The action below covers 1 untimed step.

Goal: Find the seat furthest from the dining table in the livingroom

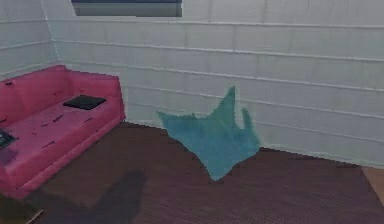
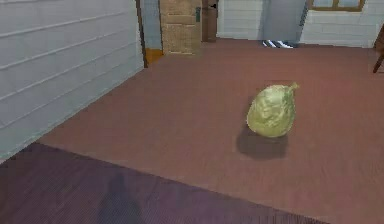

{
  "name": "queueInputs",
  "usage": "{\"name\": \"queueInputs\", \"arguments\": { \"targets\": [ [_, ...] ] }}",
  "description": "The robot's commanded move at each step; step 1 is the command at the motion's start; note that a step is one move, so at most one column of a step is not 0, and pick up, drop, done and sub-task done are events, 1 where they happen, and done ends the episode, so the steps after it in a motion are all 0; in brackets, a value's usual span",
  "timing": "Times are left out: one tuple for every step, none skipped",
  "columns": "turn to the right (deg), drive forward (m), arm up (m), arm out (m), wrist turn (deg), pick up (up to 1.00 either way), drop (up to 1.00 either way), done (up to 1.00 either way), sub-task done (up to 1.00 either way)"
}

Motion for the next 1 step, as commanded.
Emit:
{"name": "queueInputs", "arguments": {
  "targets": [
    [-21.0, 0.00, 0.00, 0.00, 0.0, 0.00, 0.00, 0.00, 0.00]
  ]
}}
